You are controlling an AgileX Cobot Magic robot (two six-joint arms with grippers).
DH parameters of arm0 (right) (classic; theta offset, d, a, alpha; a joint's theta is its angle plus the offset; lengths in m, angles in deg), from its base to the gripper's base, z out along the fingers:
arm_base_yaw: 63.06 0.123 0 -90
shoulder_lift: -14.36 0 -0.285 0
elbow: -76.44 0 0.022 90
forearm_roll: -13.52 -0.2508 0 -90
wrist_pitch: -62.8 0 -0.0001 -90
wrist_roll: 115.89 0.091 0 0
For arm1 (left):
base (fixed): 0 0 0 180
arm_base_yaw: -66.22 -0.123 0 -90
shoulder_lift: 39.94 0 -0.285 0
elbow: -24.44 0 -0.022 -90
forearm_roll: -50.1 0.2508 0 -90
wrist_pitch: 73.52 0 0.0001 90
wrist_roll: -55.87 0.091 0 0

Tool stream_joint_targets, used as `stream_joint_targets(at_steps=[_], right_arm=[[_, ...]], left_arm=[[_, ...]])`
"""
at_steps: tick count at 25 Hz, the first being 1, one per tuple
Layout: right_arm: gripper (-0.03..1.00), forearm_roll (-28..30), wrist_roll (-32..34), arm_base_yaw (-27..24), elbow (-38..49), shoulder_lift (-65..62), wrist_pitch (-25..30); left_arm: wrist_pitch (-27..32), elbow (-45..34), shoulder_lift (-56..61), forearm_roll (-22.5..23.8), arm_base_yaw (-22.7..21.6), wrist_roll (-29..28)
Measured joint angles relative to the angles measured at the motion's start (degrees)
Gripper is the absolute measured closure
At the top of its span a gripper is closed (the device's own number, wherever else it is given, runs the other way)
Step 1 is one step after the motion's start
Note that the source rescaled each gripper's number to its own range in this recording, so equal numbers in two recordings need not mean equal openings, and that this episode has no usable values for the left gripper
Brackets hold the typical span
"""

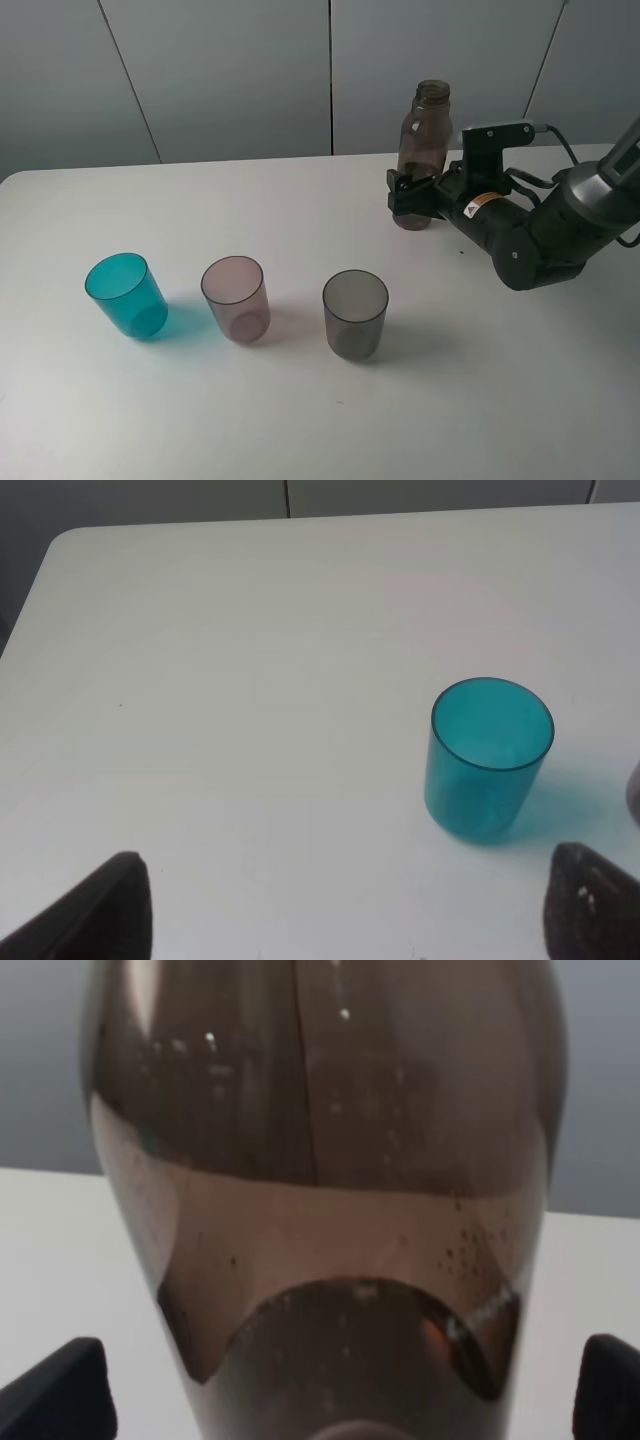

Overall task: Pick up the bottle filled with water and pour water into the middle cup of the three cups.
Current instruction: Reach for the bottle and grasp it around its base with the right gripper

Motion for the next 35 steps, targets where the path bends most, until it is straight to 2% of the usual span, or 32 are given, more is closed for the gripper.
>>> stream_joint_targets(at_steps=[20,30,35], right_arm=[[-0.01,1.02,0.00,-0.12,-7.82,6.51,-0.77],[0.00,1.72,-0.11,-0.37,-8.17,6.99,-1.06],[0.01,1.95,-0.22,-0.62,-8.17,7.71,-3.16]], left_arm=[[0.00,0.00,0.00,0.00,0.00,0.00],[0.00,0.00,0.00,0.00,0.00,0.00],[0.00,0.00,0.00,0.00,0.00,0.00]])
